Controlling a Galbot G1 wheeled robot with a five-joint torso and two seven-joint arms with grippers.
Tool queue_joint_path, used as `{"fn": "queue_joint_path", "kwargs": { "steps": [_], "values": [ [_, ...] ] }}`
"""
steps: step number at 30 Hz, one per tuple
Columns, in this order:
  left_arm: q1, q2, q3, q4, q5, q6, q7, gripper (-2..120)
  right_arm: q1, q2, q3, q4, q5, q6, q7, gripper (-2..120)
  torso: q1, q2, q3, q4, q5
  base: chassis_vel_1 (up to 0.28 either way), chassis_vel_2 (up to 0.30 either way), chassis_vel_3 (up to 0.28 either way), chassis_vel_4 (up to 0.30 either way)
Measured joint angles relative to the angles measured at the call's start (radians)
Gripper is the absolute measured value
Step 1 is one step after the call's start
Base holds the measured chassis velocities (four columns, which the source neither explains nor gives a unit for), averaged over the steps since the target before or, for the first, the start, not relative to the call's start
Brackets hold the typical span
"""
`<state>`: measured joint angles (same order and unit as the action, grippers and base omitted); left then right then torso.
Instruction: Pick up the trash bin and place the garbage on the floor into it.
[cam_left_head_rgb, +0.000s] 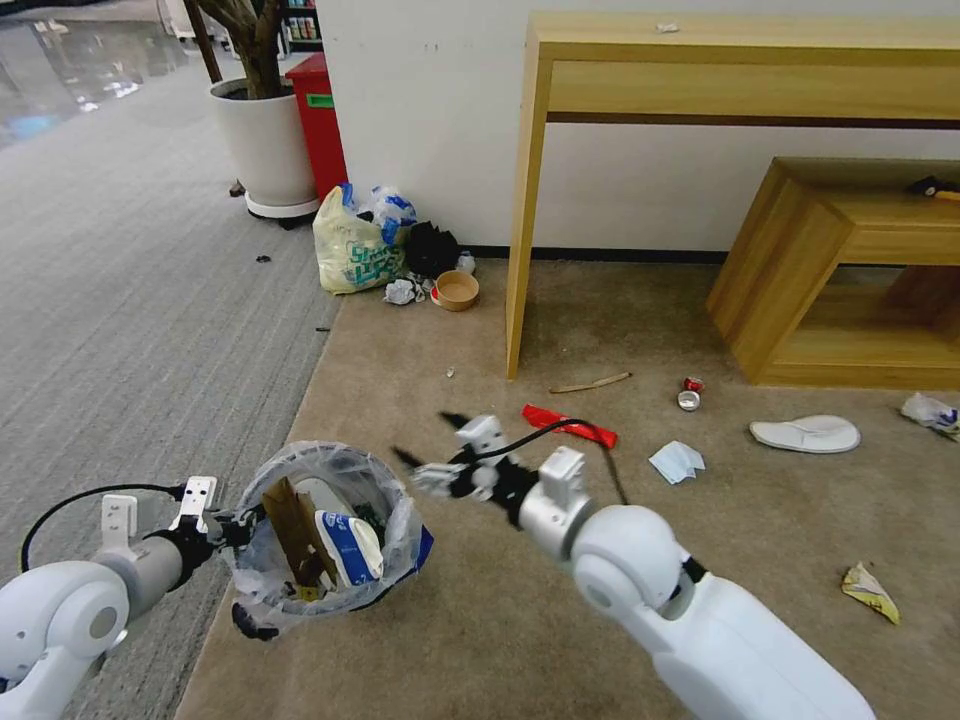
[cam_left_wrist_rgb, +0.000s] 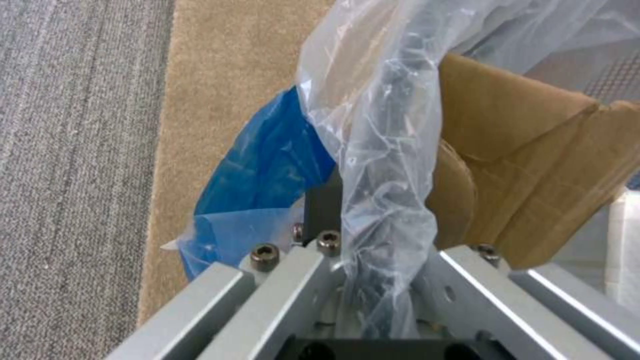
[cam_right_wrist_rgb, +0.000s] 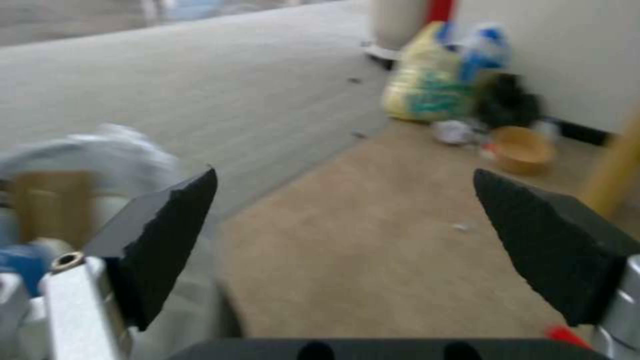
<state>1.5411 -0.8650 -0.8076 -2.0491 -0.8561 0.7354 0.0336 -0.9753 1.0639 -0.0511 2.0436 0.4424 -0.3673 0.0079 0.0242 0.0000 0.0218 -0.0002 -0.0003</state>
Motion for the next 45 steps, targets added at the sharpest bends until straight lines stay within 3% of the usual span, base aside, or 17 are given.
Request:
{"fn": "queue_joint_path", "kwargs": {
  "steps": [6,12,21,30,45],
  "values": [
    [0.013,-0.011,-0.012,-0.01,0.005,0.0,0.005,0,-0.111,0.011,0.117,-0.03,-0.057,0.064,0.026,100,0.0,0.0,0.0,0.0001,0.0,0.0,0.0,0.0,0.0],
    [0.035,-0.026,-0.028,-0.025,0.013,0.0,0.017,0,-0.303,0.102,0.315,-0.05,-0.202,0.158,0.021,100,0.0,0.0,0.0,0.0001,0.0,0.0,0.0,0.0,0.0],
    [0.045,-0.027,-0.035,-0.029,0.02,0.0,0.031,0,-0.49,0.153,0.485,-0.004,-0.248,0.199,-0.016,100,0.0,0.0,0.0,-0.0001,-0.0001,0.0,0.0,0.0,0.0],
    [0.054,-0.036,-0.03,-0.046,0.029,0.0,0.036,0,-0.504,0.161,0.525,-0.009,-0.241,0.212,-0.014,100,0.0,0.0,0.0,0.0002,-0.0001,0.0,0.0,0.0,0.0],
    [0.075,-0.044,-0.044,-0.058,0.04,0.0,0.05,0,-0.489,0.157,0.51,-0.016,-0.228,0.208,0.006,100,0.0,0.0,0.0,0.0001,-0.0001,-0.06,-0.069,0.069,0.071]
  ]
}}
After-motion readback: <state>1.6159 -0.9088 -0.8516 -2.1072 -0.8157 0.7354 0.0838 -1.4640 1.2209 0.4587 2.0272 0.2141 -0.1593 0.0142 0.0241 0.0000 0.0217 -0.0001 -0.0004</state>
